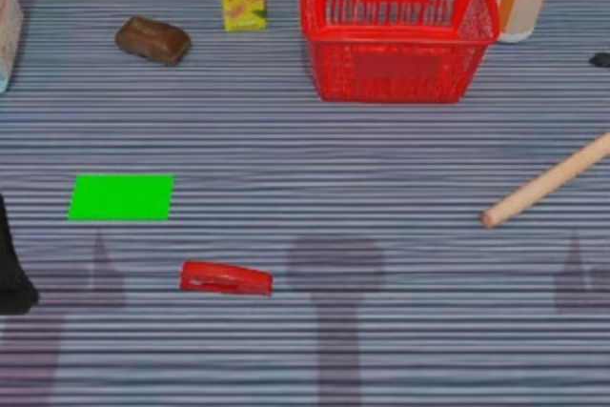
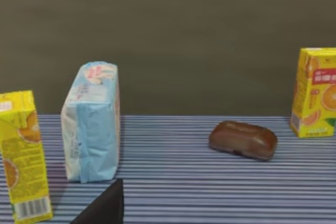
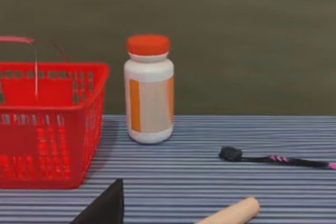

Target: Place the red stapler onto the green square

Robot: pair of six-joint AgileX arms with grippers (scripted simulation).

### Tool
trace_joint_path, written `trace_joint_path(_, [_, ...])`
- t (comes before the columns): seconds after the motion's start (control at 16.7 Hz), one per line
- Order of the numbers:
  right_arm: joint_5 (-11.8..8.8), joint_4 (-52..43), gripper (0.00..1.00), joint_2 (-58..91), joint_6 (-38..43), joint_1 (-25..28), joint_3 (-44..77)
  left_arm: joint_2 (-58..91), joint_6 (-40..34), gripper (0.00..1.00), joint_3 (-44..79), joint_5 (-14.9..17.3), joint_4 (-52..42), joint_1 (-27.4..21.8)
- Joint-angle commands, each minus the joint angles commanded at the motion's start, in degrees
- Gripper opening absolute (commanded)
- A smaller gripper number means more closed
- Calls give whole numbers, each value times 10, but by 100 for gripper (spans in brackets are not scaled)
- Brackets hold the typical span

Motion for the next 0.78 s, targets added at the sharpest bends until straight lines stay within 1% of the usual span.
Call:
trace_joint_path(0.18, [0,0,100,0,0,0,0,6,5,100,6,0,-5,-3])
trace_joint_path(0.36, [0,0,100,0,0,0,0,60,47,100,60,2,-45,-26])
trace_joint_path(0.54, [0,0,100,0,0,0,0,170,121,100,157,2,-118,-64])
trace_joint_path(0.78, [0,0,100,0,0,0,0,395,251,100,320,0,-249,-127])
